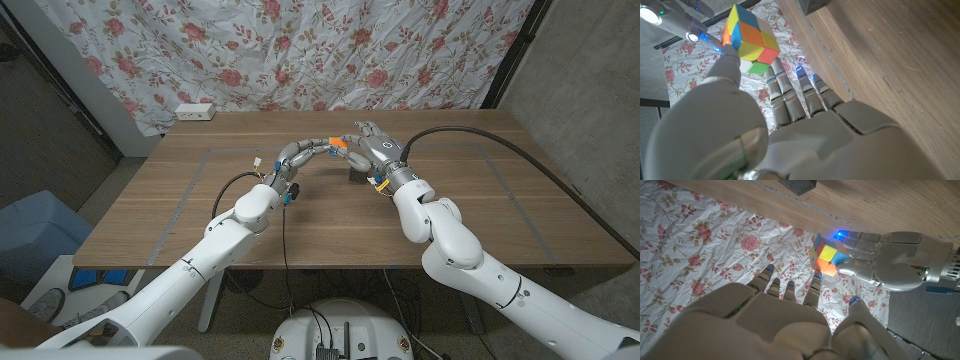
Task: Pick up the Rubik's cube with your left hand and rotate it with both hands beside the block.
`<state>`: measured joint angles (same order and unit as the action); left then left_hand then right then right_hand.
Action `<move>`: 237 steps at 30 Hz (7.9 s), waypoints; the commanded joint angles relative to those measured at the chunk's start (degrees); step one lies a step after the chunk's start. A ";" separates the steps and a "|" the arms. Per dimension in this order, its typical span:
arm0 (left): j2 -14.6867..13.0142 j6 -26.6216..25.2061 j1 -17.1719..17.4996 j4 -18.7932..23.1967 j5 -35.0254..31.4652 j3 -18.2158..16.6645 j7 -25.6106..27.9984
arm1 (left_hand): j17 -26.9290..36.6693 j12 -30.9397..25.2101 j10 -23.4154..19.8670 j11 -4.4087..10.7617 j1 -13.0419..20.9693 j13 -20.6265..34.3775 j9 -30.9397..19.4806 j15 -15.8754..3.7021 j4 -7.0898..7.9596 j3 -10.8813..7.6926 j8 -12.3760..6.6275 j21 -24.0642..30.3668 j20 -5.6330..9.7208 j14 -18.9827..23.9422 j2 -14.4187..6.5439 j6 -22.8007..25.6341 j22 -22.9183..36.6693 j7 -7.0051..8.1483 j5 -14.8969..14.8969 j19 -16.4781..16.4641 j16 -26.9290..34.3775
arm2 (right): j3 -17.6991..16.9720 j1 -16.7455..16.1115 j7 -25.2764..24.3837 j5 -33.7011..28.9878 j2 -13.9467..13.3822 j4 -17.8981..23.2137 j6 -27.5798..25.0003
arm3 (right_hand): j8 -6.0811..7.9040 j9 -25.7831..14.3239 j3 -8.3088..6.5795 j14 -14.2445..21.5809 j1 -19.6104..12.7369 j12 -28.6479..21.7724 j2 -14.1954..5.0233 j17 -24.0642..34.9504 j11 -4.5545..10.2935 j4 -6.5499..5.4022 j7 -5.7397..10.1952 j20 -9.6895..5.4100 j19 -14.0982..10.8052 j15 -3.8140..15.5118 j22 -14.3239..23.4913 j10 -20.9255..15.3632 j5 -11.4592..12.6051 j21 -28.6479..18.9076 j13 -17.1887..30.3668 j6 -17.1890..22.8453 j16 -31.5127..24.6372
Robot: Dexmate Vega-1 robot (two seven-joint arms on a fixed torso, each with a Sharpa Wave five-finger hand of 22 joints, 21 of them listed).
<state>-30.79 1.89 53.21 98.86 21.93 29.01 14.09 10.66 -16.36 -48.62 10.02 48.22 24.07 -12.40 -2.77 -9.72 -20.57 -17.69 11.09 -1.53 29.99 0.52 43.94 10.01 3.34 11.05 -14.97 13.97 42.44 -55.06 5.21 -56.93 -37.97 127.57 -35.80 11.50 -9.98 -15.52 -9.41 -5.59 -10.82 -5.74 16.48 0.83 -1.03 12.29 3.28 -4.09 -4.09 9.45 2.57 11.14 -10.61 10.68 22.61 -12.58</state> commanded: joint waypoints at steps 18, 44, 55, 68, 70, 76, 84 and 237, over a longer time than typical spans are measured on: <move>0.02 -0.32 0.08 0.31 -0.30 0.14 0.35 | 0.14 0.15 -1.55 1.05 0.71 0.33 -0.27 -6.68 -0.01 -0.09 -0.25 0.11 -0.24 -0.01 -1.06 1.34 0.06 -0.65 0.60 0.17 -0.11 | -3.02 -0.84 -3.13 2.50 0.27 1.44 1.41 | -0.27 -0.38 -0.63 0.20 0.34 -0.47 -2.25 0.18 0.16 0.12 0.08 -0.13 -0.74 0.38 0.18 -0.04 0.49 -0.38 0.10 0.62 -0.48; -0.03 -0.18 -0.12 0.41 -0.64 0.38 -0.01 | 0.14 0.38 -1.61 0.98 0.90 0.48 -0.34 -6.69 -0.04 0.01 0.04 0.11 -0.21 0.03 -1.14 1.61 0.06 -0.71 0.60 0.20 -0.16 | -2.65 2.87 0.28 6.52 0.56 1.26 -1.24 | -0.82 -0.42 -0.54 0.69 1.32 -0.61 -1.67 0.28 -0.43 -0.20 -0.61 0.54 -0.87 -0.10 0.18 -0.63 0.44 -0.29 0.10 -0.38 -0.77; -0.13 -0.53 0.20 0.81 -0.77 0.37 0.34 | 0.14 0.36 -1.97 1.11 0.95 0.55 -0.37 -6.74 -0.03 0.07 0.18 0.11 -0.19 0.10 -1.15 1.70 0.06 -0.55 0.60 0.22 -0.16 | -1.54 4.53 3.90 7.88 0.00 1.92 -3.80 | -0.65 -0.44 -0.53 0.99 2.17 -0.72 -1.89 0.44 -0.47 -0.84 -1.03 0.30 -0.93 0.13 0.20 -1.10 0.50 -0.28 0.10 0.02 -0.98; -0.22 -0.61 0.55 1.12 -0.84 0.16 0.78 | 0.14 0.44 -2.11 1.20 0.99 0.63 -0.40 -6.88 -0.04 0.17 0.22 0.12 -0.11 0.24 -1.07 2.03 0.06 -0.34 0.60 0.20 -0.14 | 0.20 5.80 5.00 8.00 -0.81 1.90 -5.00 | -0.29 -0.45 -0.42 0.95 3.14 -0.64 -1.79 0.59 -0.65 -1.57 -1.65 0.31 -0.79 -0.12 0.21 -1.13 0.57 -0.21 0.10 1.13 -1.03; -0.26 -0.68 0.57 1.15 -0.87 0.15 0.82 | 0.14 0.45 -2.13 1.18 1.00 0.64 -0.41 -6.88 -0.04 0.19 0.26 0.13 -0.11 0.22 -1.05 2.00 0.06 -0.34 0.60 0.18 -0.16 | 0.44 6.01 5.35 7.93 -0.98 1.95 -5.10 | -0.25 -0.45 -0.40 0.97 3.25 -0.65 -1.75 0.61 -0.65 -1.65 -1.75 0.31 -0.79 -0.17 0.21 -1.18 0.57 -0.21 0.10 1.29 -1.04; -0.19 -0.49 0.59 1.00 -0.85 0.12 0.82 | 0.15 0.47 -2.29 1.38 1.02 0.70 -0.43 -6.95 -0.03 0.23 0.32 0.13 -0.05 0.23 -1.06 2.10 0.06 -0.31 0.61 0.17 -0.16 | 0.96 6.27 5.88 7.52 -1.29 2.11 -5.51 | -0.13 -0.46 -0.34 0.99 3.57 -0.64 -1.62 0.64 -0.75 -1.92 -1.81 0.27 -0.78 -0.17 0.21 -1.22 0.62 -0.20 0.11 1.80 -1.05; -0.08 -0.52 0.63 0.97 -0.78 0.08 0.96 | 0.17 0.59 -2.20 1.52 1.00 0.76 -0.49 -7.06 0.02 0.29 0.41 0.13 -0.04 0.27 -1.08 2.07 0.06 -0.23 0.61 0.16 -0.15 | 1.19 6.30 6.68 7.45 -1.77 2.50 -5.76 | -0.03 -0.47 -0.35 1.05 3.78 -0.65 -1.56 0.66 -0.80 -2.13 -1.96 0.28 -0.79 -0.13 0.20 -1.32 0.67 -0.20 0.11 2.27 -1.06; 1.68 1.15 -0.23 -1.18 1.69 0.09 0.07 | 0.23 2.13 -2.48 1.55 -0.19 1.75 -1.05 -6.48 0.22 1.16 2.21 0.16 -0.61 0.18 -2.62 2.35 0.10 -0.54 0.51 0.20 -0.25 | -4.63 -3.96 5.64 1.63 -1.36 4.07 -1.75 | -0.25 -0.63 -2.58 3.39 2.62 -1.15 -1.45 -0.09 -0.20 -1.59 -1.22 0.25 -2.80 1.03 0.16 -4.32 1.04 -0.51 0.18 5.61 -1.36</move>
<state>-28.53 3.48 53.12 97.29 23.54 29.23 14.71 10.78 -14.51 -49.13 9.51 47.07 25.62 -12.78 -2.77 -9.52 -19.20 -15.06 11.09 -1.84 29.99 -0.65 46.03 9.99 3.06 11.24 -14.66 13.75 39.62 -58.06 15.05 -60.09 -38.64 131.11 -38.70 11.42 -10.55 -17.57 -6.52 -2.66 -11.48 -4.61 16.21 0.51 -2.60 10.87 3.47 -6.36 -3.07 9.45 -1.24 11.96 -10.83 10.68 27.94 -13.47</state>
